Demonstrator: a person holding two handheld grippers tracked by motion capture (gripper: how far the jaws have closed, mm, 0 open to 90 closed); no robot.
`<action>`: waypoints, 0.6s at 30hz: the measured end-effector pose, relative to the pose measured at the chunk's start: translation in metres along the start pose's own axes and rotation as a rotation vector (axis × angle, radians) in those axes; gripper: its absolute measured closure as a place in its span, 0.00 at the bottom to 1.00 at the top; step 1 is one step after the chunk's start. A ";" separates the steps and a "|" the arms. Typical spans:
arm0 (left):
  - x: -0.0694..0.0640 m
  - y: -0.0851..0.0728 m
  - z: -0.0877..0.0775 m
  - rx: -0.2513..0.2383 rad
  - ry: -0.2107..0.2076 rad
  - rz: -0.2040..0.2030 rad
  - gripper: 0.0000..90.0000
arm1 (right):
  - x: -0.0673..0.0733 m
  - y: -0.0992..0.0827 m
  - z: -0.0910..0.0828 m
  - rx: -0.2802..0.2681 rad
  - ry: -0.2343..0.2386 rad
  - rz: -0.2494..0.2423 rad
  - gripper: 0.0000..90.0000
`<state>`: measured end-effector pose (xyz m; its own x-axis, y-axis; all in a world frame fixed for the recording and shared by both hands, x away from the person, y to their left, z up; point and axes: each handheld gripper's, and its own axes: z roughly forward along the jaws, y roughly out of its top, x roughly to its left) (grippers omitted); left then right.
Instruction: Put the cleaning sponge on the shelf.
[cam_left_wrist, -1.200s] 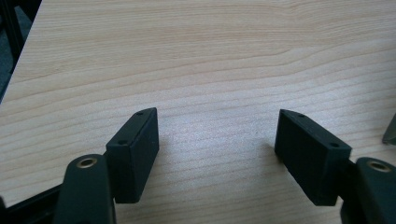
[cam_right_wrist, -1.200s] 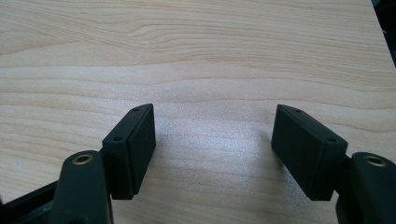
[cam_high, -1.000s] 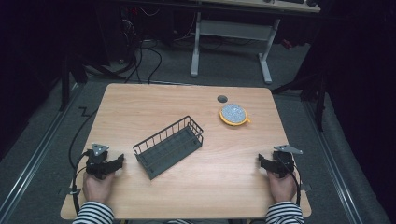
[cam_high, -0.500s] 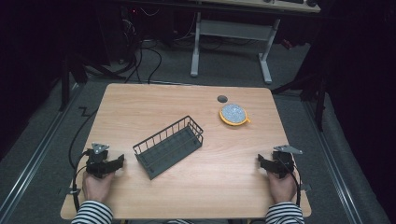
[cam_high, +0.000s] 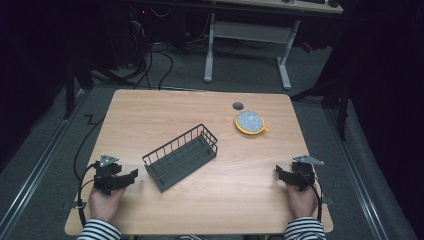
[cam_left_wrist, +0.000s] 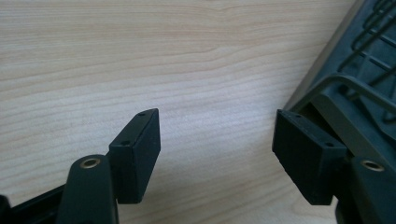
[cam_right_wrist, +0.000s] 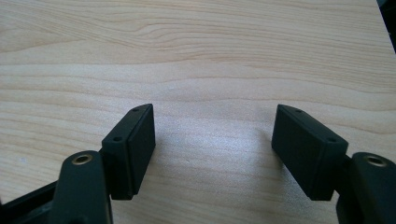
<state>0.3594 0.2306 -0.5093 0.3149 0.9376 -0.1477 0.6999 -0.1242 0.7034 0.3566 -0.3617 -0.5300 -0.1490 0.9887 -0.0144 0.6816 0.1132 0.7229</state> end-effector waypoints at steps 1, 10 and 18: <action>0.000 0.000 -0.001 0.001 -0.006 -0.001 0.37 | 0.000 0.000 0.000 0.000 0.000 0.000 0.34; -0.008 0.008 -0.028 -0.025 -0.025 -0.001 0.36 | 0.000 0.000 0.000 0.000 0.002 -0.001 0.34; -0.013 0.017 -0.049 -0.049 -0.060 0.011 0.36 | 0.000 0.000 0.000 0.000 0.002 -0.006 0.34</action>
<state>0.3360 0.2324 -0.4612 0.3617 0.9148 -0.1800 0.6640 -0.1172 0.7385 0.3566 -0.3617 -0.5301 -0.1546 0.9878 -0.0168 0.6805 0.1188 0.7231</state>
